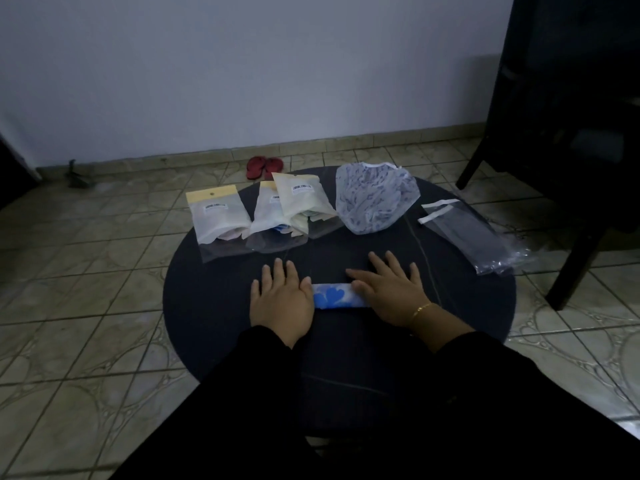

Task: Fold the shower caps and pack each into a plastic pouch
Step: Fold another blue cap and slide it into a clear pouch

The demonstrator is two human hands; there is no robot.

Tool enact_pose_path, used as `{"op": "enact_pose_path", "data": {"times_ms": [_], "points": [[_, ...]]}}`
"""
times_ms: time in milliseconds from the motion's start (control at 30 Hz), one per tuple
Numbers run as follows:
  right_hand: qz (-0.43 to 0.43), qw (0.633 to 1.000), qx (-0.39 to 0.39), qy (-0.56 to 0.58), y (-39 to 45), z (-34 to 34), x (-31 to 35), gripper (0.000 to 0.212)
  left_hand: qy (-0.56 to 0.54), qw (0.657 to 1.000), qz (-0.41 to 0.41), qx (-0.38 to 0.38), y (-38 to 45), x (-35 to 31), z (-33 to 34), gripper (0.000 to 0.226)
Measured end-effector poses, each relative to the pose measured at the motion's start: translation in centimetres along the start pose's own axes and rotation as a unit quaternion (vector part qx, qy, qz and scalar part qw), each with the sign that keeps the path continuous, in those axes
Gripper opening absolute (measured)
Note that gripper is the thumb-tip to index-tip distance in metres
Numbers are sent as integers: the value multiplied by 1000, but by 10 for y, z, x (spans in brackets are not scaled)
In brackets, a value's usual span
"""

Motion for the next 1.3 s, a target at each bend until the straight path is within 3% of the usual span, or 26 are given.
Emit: {"op": "enact_pose_path", "data": {"times_ms": [133,200,267,367,433,533,600,667,800,933,1067,1167,1300], "points": [[-7,997,-34,74,-17,-5,-13,29,-32,993,-33,-107,-12,-2,-1,77],[14,992,-76,99,-23,-2,-16,25,-62,979,-32,-189,-20,-3,-2,66],[33,987,-116,110,-25,3,-17,23,-63,975,-17,-210,-27,-7,-3,48],[54,981,-148,112,-26,9,-18,22,-33,988,38,-146,-39,-26,-2,45],[62,978,-161,117,-25,12,-20,22,-70,988,72,-113,-50,-47,0,47],[71,971,-180,138,-26,12,-25,22,-122,990,41,-54,-58,-70,-1,49],[88,955,-191,209,-31,4,-29,20,-167,986,12,-15,-57,-79,-3,44],[109,922,-181,324,-40,-4,-31,16,-254,967,-1,15,-55,-88,-1,32],[124,872,-197,431,-54,-17,-46,11,-458,887,-31,59,-48,-117,10,10],[140,831,-236,483,-66,-33,-71,15,-505,860,0,68,-46,-151,13,15],[175,805,-310,474,-73,-40,-99,14,-462,881,78,62,-45,-182,16,9],[194,781,-375,460,-78,-41,-111,11,-308,933,184,-19,-38,-196,13,30],[210,765,-404,455,-77,-36,-118,13,-73,933,351,0,-20,-208,12,61]]}}
Point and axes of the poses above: each hand's wrist, its own y-axis towards the middle knuckle, its own z-axis out of the palm, x = y × z, the point moved 1 cm from there along y, towards the middle knuckle, and after that the axes turned 5 degrees about -x, right-handed, at the moved point
